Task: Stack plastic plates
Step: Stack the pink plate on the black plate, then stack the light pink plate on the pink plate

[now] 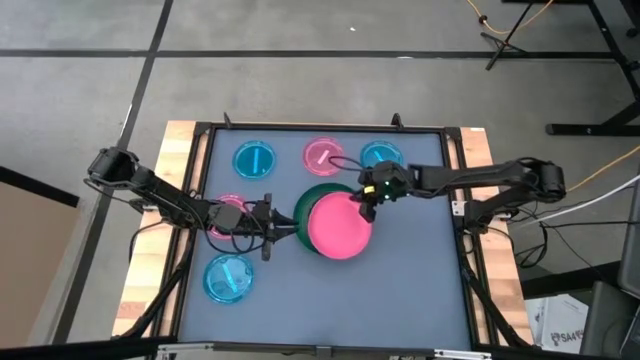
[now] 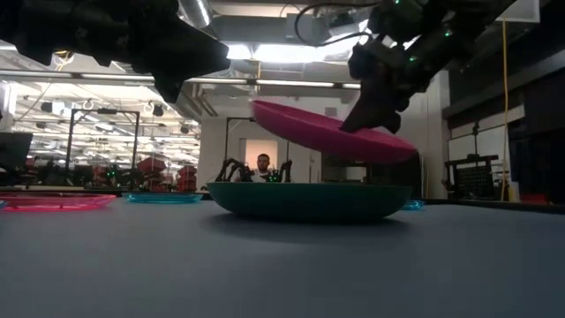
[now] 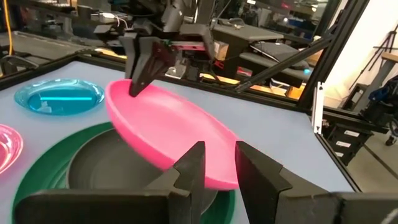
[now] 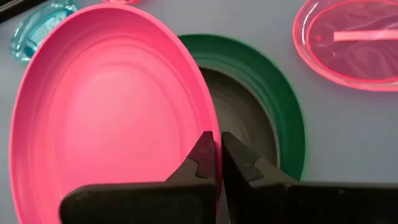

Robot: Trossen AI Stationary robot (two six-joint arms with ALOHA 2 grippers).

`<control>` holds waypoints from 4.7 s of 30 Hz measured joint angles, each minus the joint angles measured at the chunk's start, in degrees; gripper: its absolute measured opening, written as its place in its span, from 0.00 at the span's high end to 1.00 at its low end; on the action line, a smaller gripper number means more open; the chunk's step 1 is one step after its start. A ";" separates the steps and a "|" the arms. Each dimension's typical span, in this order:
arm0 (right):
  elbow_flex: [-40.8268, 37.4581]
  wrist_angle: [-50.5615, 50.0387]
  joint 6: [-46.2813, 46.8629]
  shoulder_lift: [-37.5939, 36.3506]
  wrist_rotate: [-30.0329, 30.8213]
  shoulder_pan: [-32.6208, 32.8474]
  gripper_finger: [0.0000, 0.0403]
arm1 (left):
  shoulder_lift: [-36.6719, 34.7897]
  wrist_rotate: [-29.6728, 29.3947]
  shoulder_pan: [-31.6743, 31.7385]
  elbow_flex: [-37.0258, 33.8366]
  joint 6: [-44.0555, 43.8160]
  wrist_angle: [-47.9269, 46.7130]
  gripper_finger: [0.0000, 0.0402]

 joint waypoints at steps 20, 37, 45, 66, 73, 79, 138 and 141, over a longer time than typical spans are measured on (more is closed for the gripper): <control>0.00 9.65 -1.30 7.91 0.12 -2.56 1.00 | 0.00 -0.11 0.00 0.00 0.00 -0.07 0.79; -0.02 10.95 -1.25 11.50 -0.09 -3.87 1.00 | 0.00 -0.35 0.00 0.00 0.00 -0.09 0.79; 0.02 6.05 -1.08 11.25 -3.76 -6.70 1.00 | 0.00 -0.37 -0.01 0.00 0.00 -0.09 0.79; 0.02 13.48 -0.60 17.61 -3.36 -6.53 1.00 | 0.02 -0.45 0.00 0.00 0.00 -0.09 0.79; 0.02 13.40 -1.05 17.59 -3.32 -6.53 1.00 | 0.02 -0.69 0.00 0.00 0.02 -0.09 0.79; 0.02 13.25 -1.89 17.59 -2.44 -6.53 0.99 | 0.02 -0.98 0.00 0.00 0.02 -0.09 0.79; -22.34 37.26 -6.76 -6.72 35.13 38.90 0.73 | 0.02 -4.19 -0.42 25.24 -14.87 -65.37 0.55; -22.34 37.39 -6.41 -5.94 35.60 38.89 0.73 | 0.02 -4.63 1.80 25.24 -14.41 -65.52 0.55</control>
